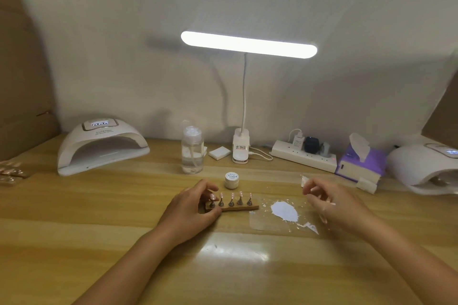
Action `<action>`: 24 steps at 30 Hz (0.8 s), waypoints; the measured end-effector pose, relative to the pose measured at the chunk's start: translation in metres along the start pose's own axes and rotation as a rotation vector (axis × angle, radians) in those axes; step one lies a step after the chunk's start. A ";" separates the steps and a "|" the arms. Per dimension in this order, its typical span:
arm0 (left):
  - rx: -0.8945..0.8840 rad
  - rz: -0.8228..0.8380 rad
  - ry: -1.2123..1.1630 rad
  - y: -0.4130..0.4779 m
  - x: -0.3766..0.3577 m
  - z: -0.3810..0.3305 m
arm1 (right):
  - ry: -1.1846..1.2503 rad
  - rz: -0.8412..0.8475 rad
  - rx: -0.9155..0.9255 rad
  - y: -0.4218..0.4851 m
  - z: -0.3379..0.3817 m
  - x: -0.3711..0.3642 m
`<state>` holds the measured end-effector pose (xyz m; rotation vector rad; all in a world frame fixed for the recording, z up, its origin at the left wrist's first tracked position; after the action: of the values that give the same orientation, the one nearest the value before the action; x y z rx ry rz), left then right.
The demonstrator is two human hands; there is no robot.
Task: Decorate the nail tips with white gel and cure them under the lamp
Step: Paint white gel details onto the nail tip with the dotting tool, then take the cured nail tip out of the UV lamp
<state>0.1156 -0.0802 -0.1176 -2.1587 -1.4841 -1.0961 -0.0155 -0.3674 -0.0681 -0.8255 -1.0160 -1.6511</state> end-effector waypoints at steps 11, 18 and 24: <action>-0.095 -0.125 -0.079 -0.007 0.008 -0.018 | -0.096 -0.061 0.084 -0.009 0.003 -0.021; -0.221 -0.082 -0.254 -0.015 0.000 -0.052 | 0.284 -0.109 0.218 -0.019 0.044 -0.019; -0.272 0.026 -0.194 -0.003 -0.038 -0.089 | 0.423 -0.184 0.007 -0.056 -0.007 0.016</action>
<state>0.0690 -0.1596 -0.0871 -2.5270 -1.4512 -1.1662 -0.0742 -0.3707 -0.0702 -0.3585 -0.8139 -1.8742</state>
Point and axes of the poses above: each hand's wrist, its own y-axis towards the middle knuckle, its own x-axis out of the back of the hand, z = x × y, the point moved 3 cm from there along y, towards the middle knuckle, and after that the axes turned 10 degrees about x, right-handed, at the moved point
